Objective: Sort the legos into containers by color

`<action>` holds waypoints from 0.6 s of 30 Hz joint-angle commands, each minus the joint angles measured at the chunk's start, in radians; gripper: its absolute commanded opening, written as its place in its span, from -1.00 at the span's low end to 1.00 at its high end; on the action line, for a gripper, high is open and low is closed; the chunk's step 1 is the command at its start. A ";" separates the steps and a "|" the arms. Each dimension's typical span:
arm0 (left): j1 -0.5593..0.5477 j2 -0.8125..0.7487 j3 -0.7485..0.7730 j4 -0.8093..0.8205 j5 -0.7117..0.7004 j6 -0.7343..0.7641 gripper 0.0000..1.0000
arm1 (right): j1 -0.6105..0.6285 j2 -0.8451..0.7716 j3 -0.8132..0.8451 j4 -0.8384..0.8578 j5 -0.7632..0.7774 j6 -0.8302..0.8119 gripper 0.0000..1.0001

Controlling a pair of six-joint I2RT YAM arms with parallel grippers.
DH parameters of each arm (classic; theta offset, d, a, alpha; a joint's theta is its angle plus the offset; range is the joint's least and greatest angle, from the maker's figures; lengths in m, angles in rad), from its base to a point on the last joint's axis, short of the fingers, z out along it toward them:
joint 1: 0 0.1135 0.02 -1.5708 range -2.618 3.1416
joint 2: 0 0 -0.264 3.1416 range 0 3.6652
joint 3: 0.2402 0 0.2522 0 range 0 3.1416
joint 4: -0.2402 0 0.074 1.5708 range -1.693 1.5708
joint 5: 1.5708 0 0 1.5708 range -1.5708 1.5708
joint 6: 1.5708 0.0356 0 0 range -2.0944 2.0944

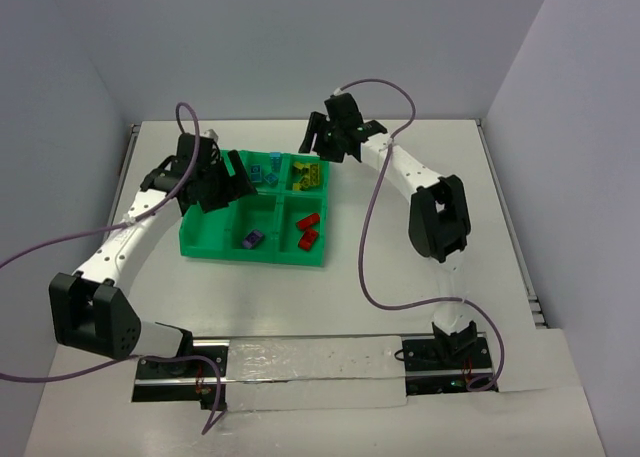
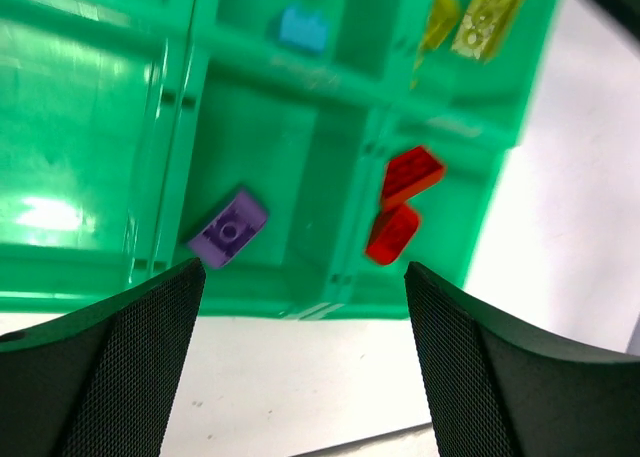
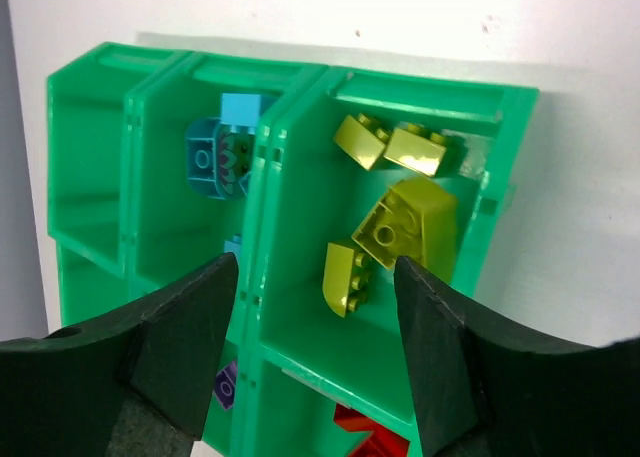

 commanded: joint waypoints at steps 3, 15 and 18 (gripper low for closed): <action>-0.006 -0.046 0.203 -0.058 -0.065 0.023 0.77 | 0.010 -0.142 0.036 -0.022 0.095 -0.068 0.44; -0.006 -0.084 0.237 0.033 0.049 -0.016 0.77 | -0.091 -0.861 -0.718 0.046 0.299 -0.068 0.68; -0.006 -0.095 0.217 0.055 0.052 -0.035 0.76 | -0.108 -1.021 -0.883 0.001 0.352 -0.055 0.68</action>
